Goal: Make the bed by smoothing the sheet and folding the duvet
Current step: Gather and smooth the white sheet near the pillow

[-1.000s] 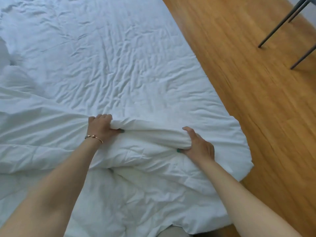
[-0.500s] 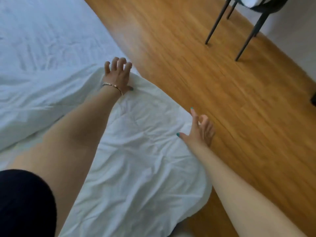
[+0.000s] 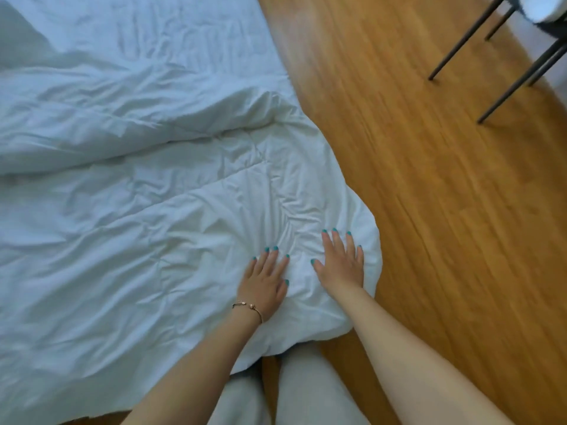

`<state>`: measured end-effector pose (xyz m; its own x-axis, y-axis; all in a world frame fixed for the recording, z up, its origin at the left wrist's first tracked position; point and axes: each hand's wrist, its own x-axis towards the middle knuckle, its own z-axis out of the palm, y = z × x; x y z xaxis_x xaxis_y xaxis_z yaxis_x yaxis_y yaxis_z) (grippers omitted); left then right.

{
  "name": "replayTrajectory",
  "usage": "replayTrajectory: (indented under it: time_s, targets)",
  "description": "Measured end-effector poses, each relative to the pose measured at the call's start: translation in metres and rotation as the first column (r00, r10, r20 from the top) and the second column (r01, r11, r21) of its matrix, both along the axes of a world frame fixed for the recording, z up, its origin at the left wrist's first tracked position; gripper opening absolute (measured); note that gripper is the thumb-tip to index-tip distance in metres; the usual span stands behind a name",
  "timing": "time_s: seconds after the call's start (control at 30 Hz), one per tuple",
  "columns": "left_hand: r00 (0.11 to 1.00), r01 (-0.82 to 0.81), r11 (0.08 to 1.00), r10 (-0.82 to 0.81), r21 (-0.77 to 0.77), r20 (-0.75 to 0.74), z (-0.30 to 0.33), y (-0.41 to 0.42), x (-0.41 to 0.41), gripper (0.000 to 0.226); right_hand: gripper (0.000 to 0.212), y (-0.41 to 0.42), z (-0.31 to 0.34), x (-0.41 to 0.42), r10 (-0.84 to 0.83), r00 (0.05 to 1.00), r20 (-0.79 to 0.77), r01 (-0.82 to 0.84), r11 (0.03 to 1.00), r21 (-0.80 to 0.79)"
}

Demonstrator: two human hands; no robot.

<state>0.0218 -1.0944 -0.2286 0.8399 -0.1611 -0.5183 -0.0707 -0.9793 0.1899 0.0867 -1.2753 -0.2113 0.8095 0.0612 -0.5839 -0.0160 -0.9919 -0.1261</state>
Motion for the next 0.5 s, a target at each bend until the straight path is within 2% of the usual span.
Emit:
replayTrajectory:
  time_s: [0.03, 0.13, 0.23, 0.27, 0.3, 0.37, 0.5]
  targets:
    - [1.0, 0.02, 1.0, -0.02, 0.0, -0.021, 0.003, 0.008, -0.008, 0.057, 0.068, 0.006, 0.003, -0.011, 0.024, 0.999, -0.025, -0.024, 1.0, -0.015]
    - [0.988, -0.075, 0.997, 0.075, 0.004, -0.134, 0.021, 0.03, -0.034, 0.057, 0.068, 0.027, 0.01, -0.053, 0.048, 0.992, -0.119, -0.05, 0.999, -0.016]
    - [0.947, -0.261, 0.964, 0.248, -0.041, -0.205, 0.051, 0.062, -0.1, 0.059, 0.076, 0.076, 0.028, -0.114, 0.081, 0.977, -0.196, -0.08, 0.997, 0.014]
    - [0.926, -0.304, 0.95, 0.275, -0.079, -0.259, 0.054, 0.06, -0.105, 0.058, 0.075, 0.079, 0.024, -0.118, 0.045, 0.97, -0.239, -0.04, 0.999, 0.026]
    - [0.896, -0.37, 0.923, 0.323, -0.107, -0.304, 0.058, 0.063, -0.122, 0.058, 0.071, 0.089, 0.025, -0.128, 0.055, 0.959, -0.28, -0.045, 0.998, 0.043]
    - [0.809, -0.531, 0.838, 0.455, -0.13, -0.372, 0.073, 0.088, -0.175, 0.059, 0.06, 0.125, 0.035, -0.165, 0.183, 0.911, -0.369, -0.157, 0.983, 0.1]
    - [0.62, -0.765, 0.64, 0.698, -0.078, -0.359, 0.085, 0.135, -0.284, 0.058, 0.055, 0.196, 0.053, -0.247, 0.364, 0.856, -0.366, -0.328, 0.931, 0.159]
